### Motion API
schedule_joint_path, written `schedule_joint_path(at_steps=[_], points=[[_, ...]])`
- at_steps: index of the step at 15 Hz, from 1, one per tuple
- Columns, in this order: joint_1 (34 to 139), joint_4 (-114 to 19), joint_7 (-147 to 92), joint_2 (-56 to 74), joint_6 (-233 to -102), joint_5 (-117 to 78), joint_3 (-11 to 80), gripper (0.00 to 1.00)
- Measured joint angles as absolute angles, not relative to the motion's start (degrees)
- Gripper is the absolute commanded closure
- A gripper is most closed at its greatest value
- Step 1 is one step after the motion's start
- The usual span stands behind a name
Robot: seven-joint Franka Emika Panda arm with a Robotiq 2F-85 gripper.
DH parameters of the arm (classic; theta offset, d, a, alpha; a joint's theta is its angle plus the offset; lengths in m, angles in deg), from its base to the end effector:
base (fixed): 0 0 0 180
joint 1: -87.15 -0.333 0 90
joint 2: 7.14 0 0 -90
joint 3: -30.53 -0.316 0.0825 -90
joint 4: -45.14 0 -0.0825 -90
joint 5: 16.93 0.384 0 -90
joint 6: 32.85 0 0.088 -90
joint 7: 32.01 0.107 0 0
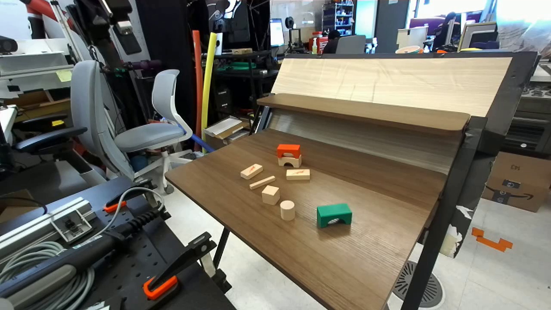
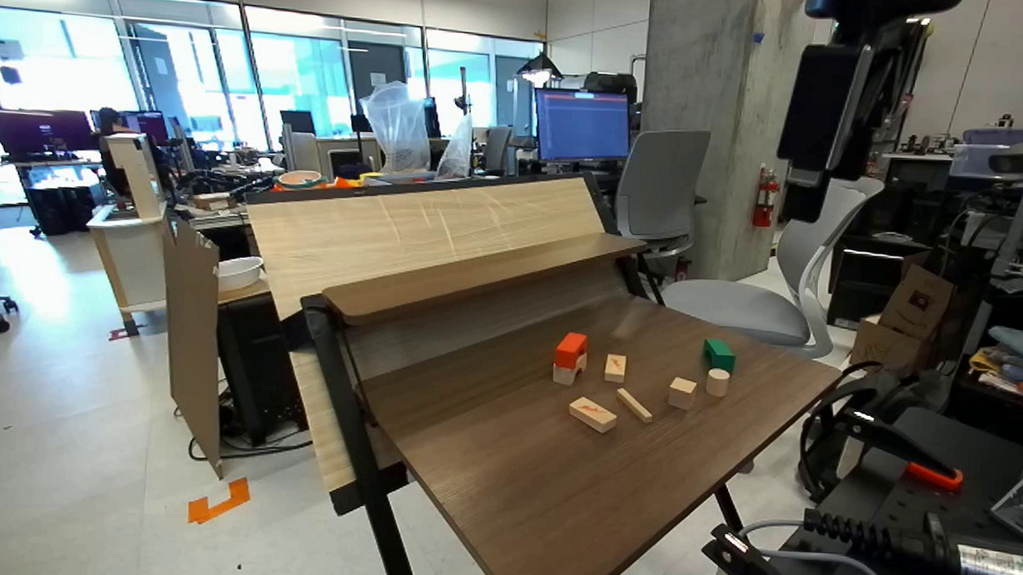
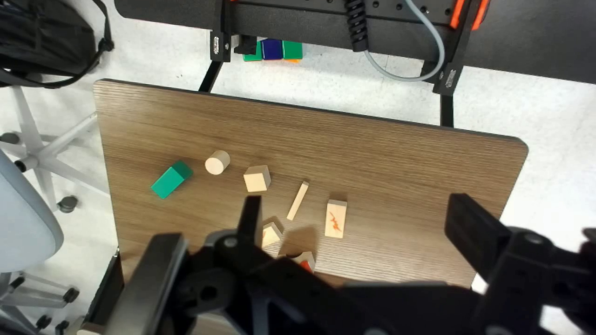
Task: Put the green block on top of the orange block
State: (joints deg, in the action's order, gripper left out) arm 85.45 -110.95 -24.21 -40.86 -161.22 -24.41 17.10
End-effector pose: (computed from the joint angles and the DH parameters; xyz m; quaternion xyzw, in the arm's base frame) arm 0.3511 0.0862 0.4040 0.9885 0.0853 0.0637 0.1075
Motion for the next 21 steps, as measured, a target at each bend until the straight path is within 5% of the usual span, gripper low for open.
schedule_joint_path(at_steps=[12,21], points=[[85.67,-109.85,-19.36,-39.33,-162.34,-23.75,18.2,0.0],[94.31,-100.22,-5.93,-21.92,-176.43,-24.98,22.03,0.0]])
